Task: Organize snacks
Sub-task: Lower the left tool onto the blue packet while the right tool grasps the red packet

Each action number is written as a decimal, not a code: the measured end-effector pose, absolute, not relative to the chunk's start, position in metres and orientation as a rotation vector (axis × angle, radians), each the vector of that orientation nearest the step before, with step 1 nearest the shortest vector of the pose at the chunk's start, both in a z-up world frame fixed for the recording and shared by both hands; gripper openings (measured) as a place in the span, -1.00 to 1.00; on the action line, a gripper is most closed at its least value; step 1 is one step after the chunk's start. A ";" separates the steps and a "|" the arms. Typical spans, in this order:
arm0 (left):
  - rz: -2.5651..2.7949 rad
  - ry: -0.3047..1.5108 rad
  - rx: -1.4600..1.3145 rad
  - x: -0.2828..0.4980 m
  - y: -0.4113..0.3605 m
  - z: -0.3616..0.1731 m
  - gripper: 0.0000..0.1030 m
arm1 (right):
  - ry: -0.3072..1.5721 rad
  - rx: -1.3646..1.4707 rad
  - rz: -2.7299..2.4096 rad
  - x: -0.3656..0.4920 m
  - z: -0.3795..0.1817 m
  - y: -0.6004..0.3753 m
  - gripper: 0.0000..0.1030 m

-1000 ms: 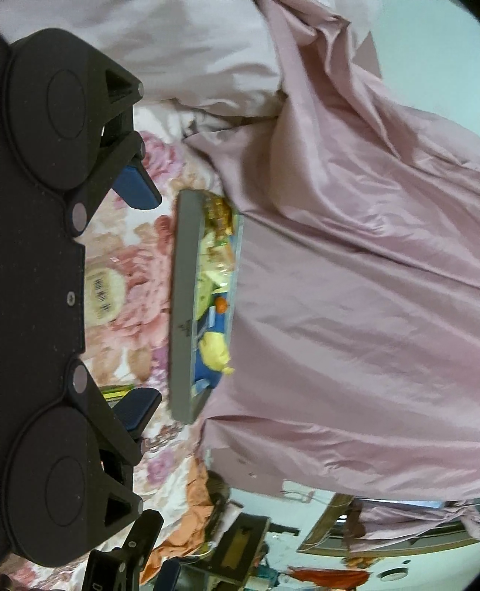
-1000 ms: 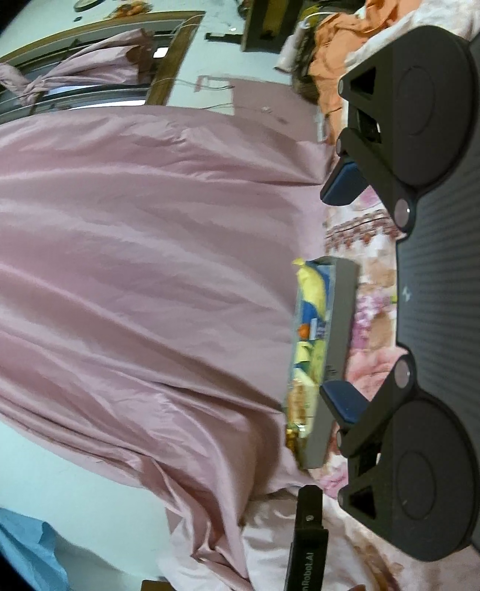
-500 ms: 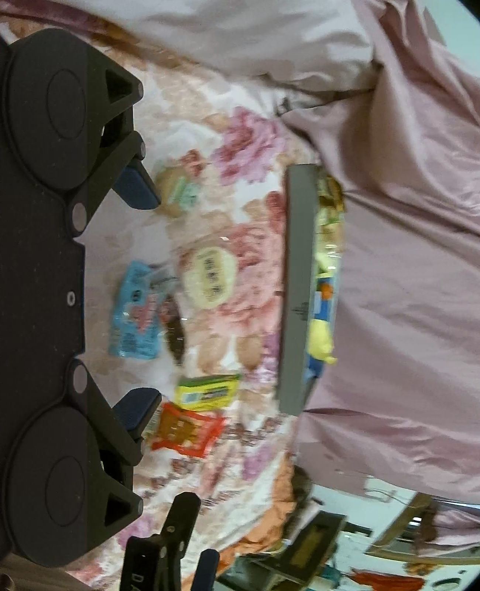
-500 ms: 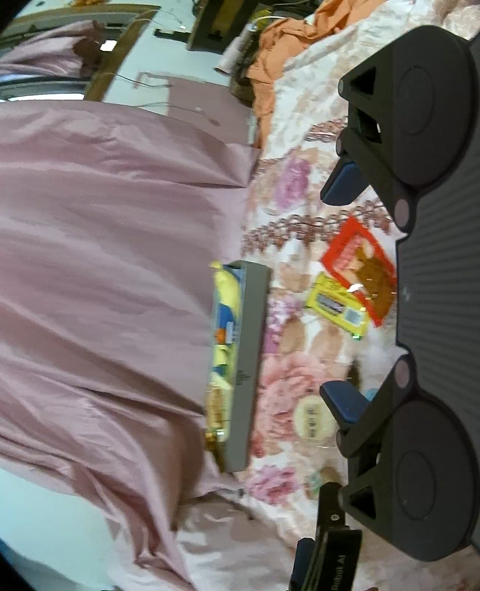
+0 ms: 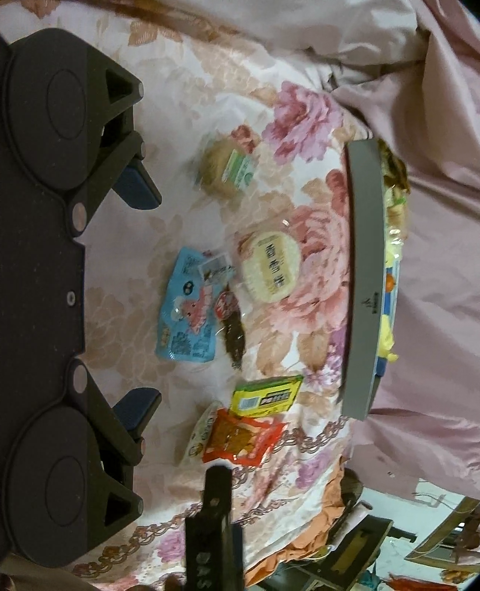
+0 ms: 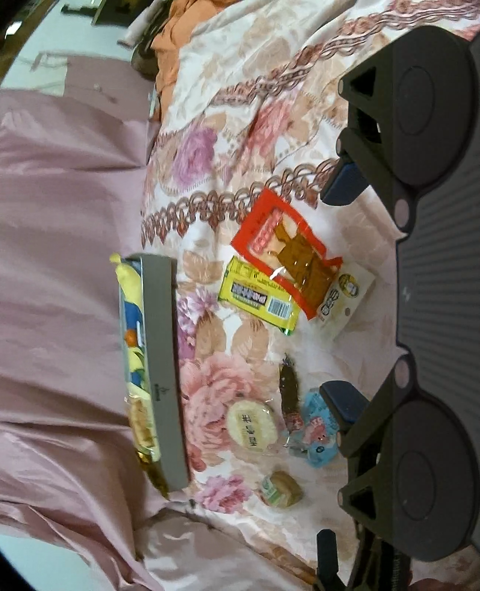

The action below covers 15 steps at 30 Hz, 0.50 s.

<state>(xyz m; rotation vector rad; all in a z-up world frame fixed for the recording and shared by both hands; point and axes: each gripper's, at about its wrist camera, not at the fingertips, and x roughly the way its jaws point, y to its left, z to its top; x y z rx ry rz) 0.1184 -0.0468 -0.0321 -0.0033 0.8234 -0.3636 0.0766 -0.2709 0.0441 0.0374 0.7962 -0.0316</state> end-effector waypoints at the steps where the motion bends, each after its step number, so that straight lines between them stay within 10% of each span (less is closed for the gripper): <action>1: -0.369 0.828 0.000 0.119 -0.049 -0.034 0.98 | 0.805 0.022 -0.024 0.082 0.042 -0.269 1.00; 15: -0.408 0.756 0.118 0.152 -0.079 -0.052 0.98 | 0.976 0.064 -0.062 0.170 -0.006 -0.298 1.00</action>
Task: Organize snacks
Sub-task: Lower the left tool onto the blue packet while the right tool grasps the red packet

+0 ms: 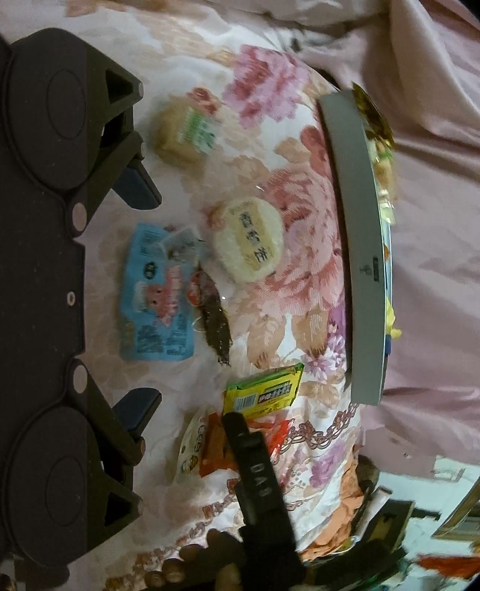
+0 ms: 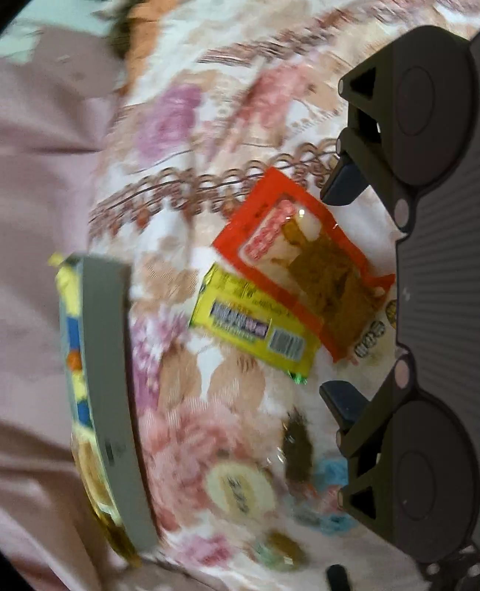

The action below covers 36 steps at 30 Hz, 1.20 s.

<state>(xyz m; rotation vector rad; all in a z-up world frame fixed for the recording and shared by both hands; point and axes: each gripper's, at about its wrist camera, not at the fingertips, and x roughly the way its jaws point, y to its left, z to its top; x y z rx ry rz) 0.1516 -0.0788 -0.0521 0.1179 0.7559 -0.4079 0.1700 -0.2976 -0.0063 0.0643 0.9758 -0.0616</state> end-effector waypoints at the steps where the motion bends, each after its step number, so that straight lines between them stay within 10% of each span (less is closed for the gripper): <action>1: -0.414 0.752 0.134 0.154 -0.081 -0.053 0.98 | 0.983 0.096 -0.066 0.173 -0.009 -0.302 1.00; 13: -0.458 0.776 0.275 0.180 -0.100 -0.077 0.99 | 1.053 0.146 -0.083 0.190 -0.036 -0.308 0.99; 36: -0.427 0.888 0.213 0.145 -0.086 -0.071 0.77 | 1.069 0.236 -0.054 0.137 -0.021 -0.317 0.28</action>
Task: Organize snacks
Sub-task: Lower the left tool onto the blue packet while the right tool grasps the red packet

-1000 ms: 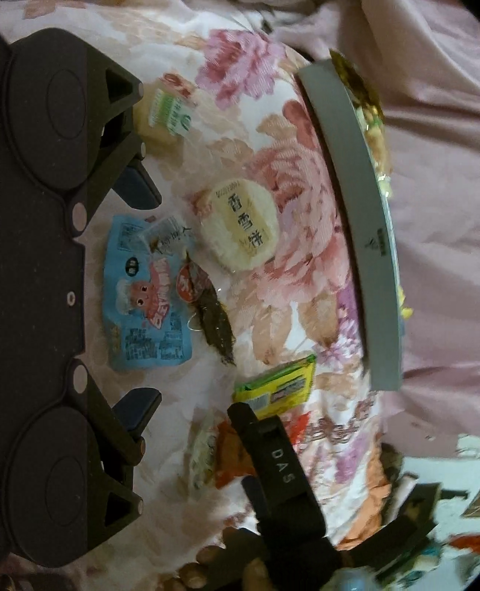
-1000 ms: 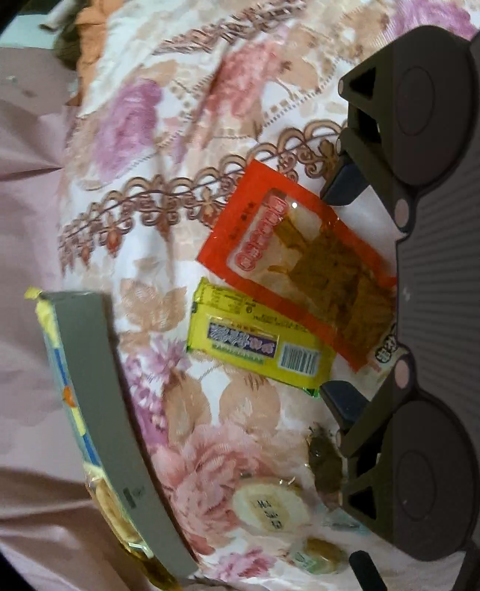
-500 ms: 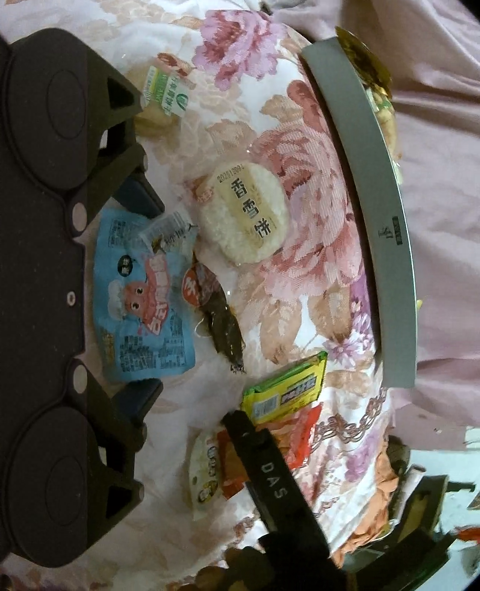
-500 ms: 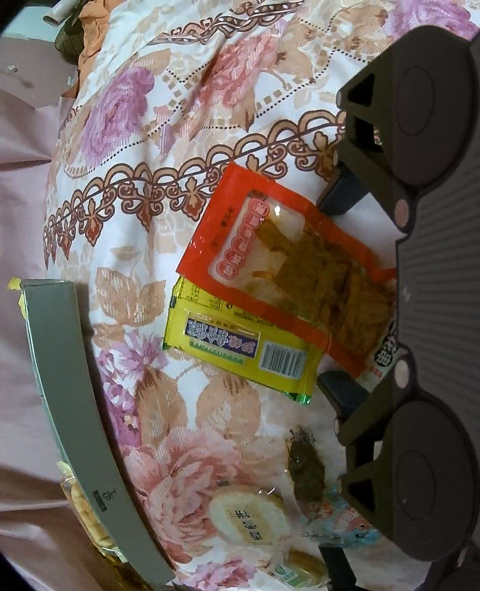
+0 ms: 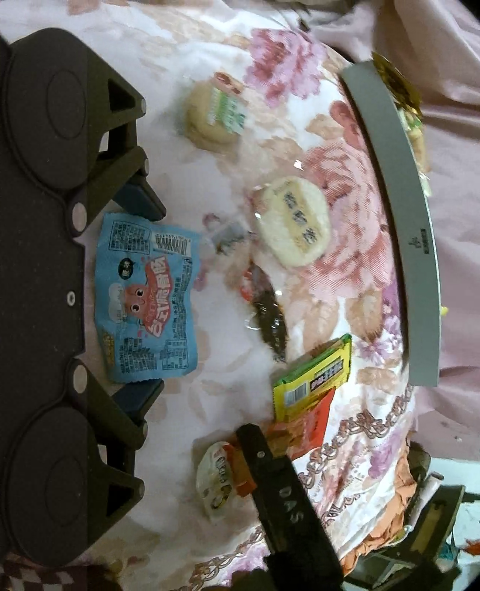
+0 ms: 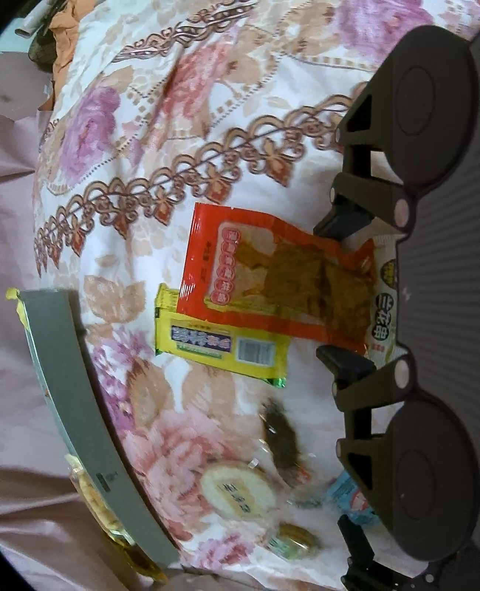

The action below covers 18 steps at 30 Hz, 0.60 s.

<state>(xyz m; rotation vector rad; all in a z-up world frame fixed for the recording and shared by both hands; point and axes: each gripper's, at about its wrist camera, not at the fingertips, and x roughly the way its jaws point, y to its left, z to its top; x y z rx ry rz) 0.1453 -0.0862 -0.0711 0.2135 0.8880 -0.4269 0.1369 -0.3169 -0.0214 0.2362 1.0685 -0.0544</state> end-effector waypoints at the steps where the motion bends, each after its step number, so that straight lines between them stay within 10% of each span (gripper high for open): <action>1: -0.421 0.894 0.212 0.144 -0.085 -0.070 0.77 | 1.075 0.243 -0.043 0.134 -0.021 -0.314 0.27; 18: -0.411 0.911 0.249 0.144 -0.088 -0.073 0.76 | 1.081 0.237 0.080 0.132 -0.031 -0.286 0.40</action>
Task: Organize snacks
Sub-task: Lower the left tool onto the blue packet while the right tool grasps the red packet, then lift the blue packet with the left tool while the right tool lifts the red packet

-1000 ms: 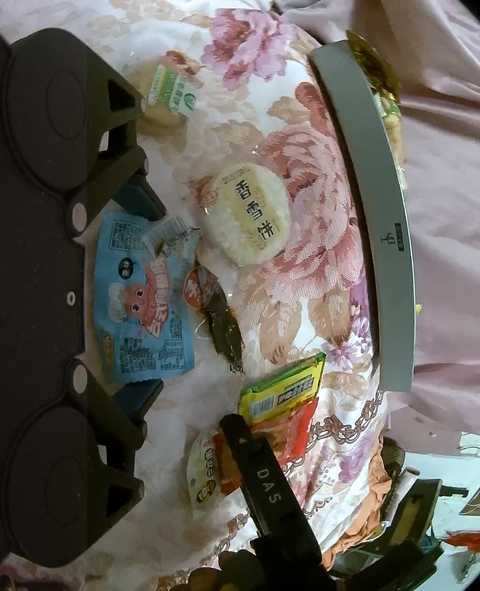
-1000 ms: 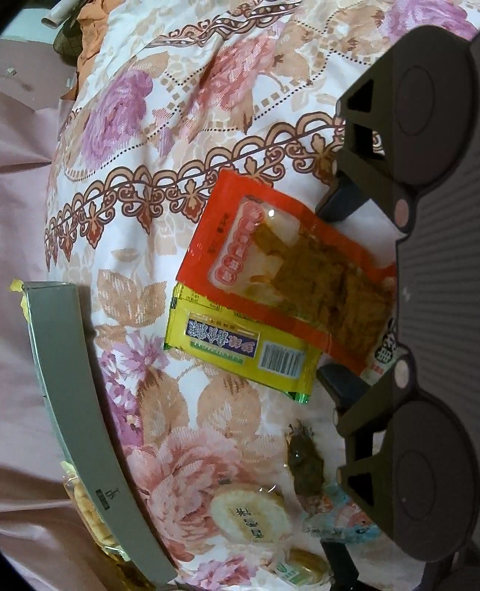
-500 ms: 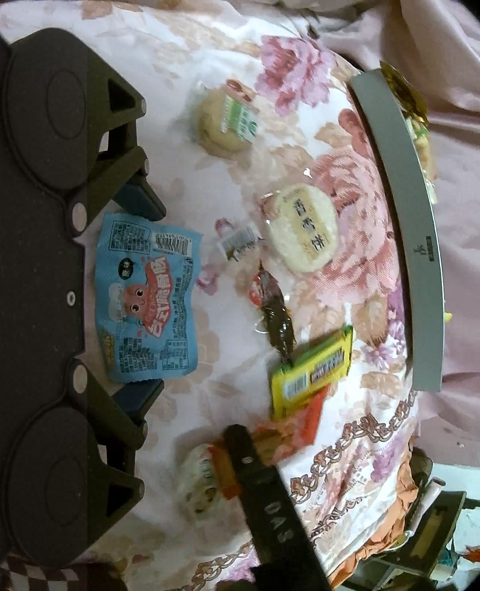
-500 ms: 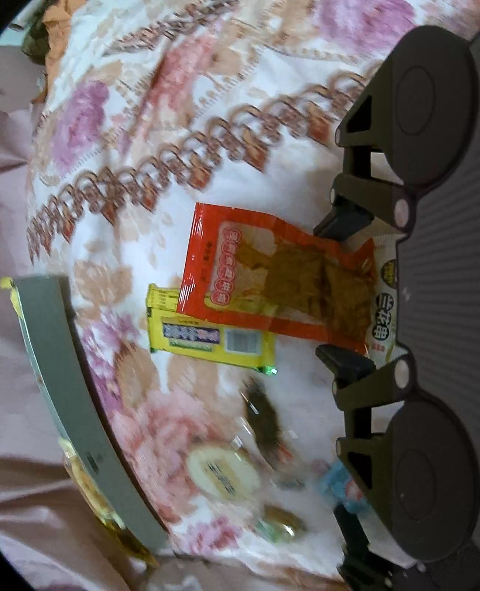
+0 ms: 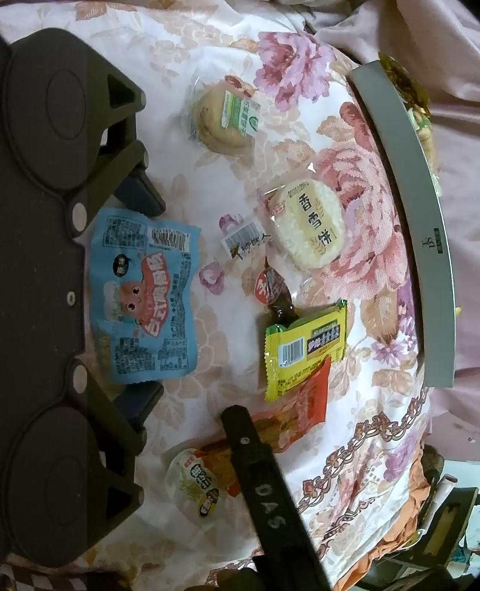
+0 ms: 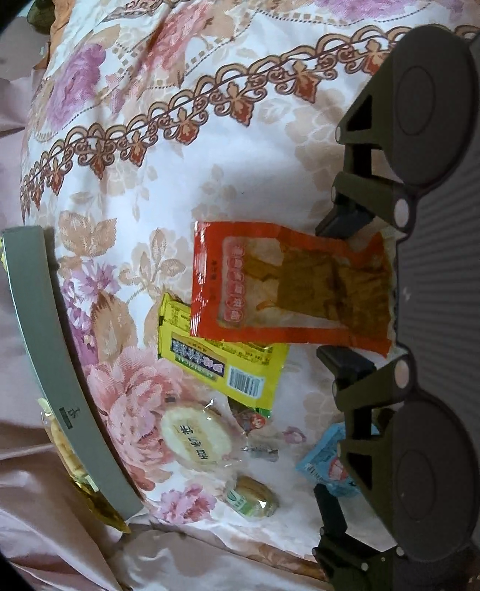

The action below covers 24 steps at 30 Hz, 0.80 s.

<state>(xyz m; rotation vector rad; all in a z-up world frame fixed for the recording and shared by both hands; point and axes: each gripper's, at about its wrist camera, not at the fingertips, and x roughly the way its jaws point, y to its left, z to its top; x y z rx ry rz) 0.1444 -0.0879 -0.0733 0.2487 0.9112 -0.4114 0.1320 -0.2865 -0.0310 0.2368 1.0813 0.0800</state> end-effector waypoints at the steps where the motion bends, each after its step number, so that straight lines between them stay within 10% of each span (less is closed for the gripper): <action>1: -0.410 0.907 0.243 0.144 -0.087 -0.072 0.75 | 1.079 0.228 0.080 0.133 -0.032 -0.285 0.39; 24: -0.364 0.804 0.084 0.141 -0.074 -0.044 0.71 | 1.058 0.321 0.068 0.130 -0.022 -0.298 0.11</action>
